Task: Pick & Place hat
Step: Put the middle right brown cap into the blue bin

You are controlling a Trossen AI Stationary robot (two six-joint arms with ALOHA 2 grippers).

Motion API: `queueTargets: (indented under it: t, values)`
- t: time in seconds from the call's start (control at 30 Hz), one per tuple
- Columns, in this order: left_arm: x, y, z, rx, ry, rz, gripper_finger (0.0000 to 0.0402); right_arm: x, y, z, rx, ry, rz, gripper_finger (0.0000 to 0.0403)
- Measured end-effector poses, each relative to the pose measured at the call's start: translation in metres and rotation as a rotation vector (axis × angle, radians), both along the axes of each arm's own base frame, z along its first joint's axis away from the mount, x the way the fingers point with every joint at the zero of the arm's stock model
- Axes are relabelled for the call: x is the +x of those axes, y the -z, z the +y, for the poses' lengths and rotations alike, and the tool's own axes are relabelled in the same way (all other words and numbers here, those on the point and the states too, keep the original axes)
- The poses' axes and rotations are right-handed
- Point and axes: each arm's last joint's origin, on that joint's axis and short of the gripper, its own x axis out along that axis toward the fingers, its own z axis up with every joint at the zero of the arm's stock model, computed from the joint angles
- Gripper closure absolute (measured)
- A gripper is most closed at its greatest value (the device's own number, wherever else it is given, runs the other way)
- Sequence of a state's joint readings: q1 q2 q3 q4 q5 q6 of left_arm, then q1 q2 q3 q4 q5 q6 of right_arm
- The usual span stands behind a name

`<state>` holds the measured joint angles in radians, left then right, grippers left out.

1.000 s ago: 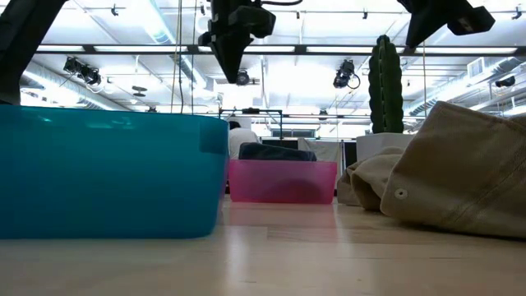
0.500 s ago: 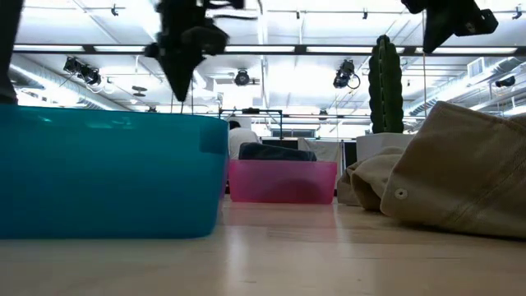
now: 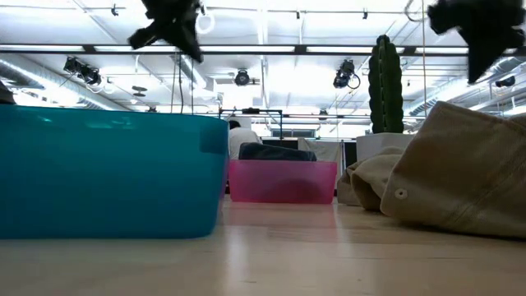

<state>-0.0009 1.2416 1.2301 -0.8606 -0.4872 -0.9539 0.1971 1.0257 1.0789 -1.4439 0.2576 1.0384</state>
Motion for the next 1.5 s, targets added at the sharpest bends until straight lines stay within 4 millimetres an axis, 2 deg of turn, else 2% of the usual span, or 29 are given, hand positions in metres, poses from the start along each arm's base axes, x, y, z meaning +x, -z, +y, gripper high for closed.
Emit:
queueTargets:
  t: [0.27, 0.37, 0.43, 0.7, 0.83, 1.13, 1.3, 1.4, 1.5]
  values:
    - [0.025, -0.025, -0.010, 0.175, 0.179, -0.241, 0.0387, -0.046, 0.044, -0.004, 0.182, 0.208, -0.071, 0.0394]
    - [0.027, -0.029, -0.012, 0.216, 0.213, -0.277, 0.0390, -0.053, 0.057, -0.004, 0.288, 0.275, -0.130, 0.0369]
    - [0.028, -0.031, -0.013, 0.234, 0.224, -0.287, 0.0393, -0.056, 0.054, -0.005, 0.296, 0.299, -0.152, 0.0344]
    - [0.029, -0.032, -0.014, 0.254, 0.300, -0.280, 0.0390, -0.042, 0.047, -0.002, 0.400, 0.388, -0.293, 0.0192]
    - [0.029, -0.032, -0.015, 0.294, 0.334, -0.255, 0.0390, -0.026, 0.048, 0.000, 0.414, 0.391, -0.333, 0.0142]
    - [0.029, -0.032, -0.014, 0.382, 0.398, -0.198, 0.0390, 0.007, 0.073, -0.013, 0.317, 0.432, -0.115, 0.0131]
    - [0.029, -0.032, -0.014, 0.385, 0.400, -0.195, 0.0390, 0.023, 0.086, -0.025, 0.285, 0.433, -0.086, 0.0131]
    - [0.029, -0.032, -0.015, 0.377, 0.415, -0.199, 0.0390, 0.028, 0.099, -0.030, 0.286, 0.434, -0.085, 0.0131]
    - [0.030, -0.032, -0.015, 0.366, 0.434, -0.204, 0.0390, 0.025, 0.114, -0.031, 0.295, 0.454, -0.068, 0.0131]
